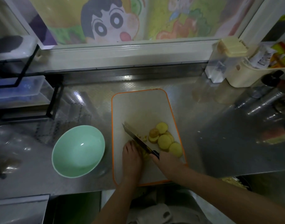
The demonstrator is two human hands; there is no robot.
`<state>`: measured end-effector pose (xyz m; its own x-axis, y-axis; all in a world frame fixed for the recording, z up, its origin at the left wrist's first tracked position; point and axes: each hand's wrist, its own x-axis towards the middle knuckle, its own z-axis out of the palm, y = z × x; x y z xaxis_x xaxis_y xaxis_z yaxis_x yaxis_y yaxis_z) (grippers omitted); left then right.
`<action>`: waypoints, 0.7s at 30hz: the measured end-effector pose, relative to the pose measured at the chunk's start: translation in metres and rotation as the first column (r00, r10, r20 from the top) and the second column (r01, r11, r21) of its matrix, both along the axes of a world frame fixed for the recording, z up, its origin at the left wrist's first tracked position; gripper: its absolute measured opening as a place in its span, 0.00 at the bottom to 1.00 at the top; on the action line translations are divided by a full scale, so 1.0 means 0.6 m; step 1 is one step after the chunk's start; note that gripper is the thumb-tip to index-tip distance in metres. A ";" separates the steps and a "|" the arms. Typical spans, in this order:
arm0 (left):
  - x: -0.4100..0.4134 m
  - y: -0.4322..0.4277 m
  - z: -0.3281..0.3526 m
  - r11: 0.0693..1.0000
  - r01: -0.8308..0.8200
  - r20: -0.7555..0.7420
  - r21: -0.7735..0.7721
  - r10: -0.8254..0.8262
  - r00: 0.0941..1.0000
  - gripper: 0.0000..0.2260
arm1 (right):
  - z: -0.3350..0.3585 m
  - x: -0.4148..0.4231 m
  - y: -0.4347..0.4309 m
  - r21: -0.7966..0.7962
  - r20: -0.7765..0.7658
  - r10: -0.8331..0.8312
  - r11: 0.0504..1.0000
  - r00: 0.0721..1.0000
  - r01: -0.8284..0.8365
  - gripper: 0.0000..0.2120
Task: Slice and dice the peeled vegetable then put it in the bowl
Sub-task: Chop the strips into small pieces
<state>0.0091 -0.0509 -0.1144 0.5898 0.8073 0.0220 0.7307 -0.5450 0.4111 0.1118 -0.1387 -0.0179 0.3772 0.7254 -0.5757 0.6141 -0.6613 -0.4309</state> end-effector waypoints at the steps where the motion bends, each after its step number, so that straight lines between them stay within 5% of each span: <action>1: -0.001 0.001 -0.005 1.000 -0.009 0.010 0.020 0.009 1.000 0.12 | -0.003 -0.003 0.000 0.017 0.028 0.009 1.000 1.000 -0.009 0.16; 8: 0.004 0.004 -0.009 0.999 -0.028 -0.034 0.020 0.028 0.999 0.15 | -0.019 0.000 -0.003 0.030 0.052 0.037 0.999 0.998 -0.039 0.16; 12: 0.006 0.002 -0.004 0.999 -0.050 0.031 0.013 0.050 0.998 0.13 | -0.027 -0.003 -0.006 0.042 0.126 0.093 0.994 0.988 -0.099 0.34; 18: 0.007 0.002 0.007 0.998 -0.055 0.052 -0.031 0.057 0.997 0.17 | -0.047 0.004 0.016 0.038 0.020 -0.013 0.999 1.000 0.013 0.19; 21: 0.004 0.000 0.008 0.998 -0.059 0.009 -0.020 0.060 0.998 0.18 | -0.045 0.006 0.022 0.059 -0.034 -0.034 0.998 0.999 0.036 0.21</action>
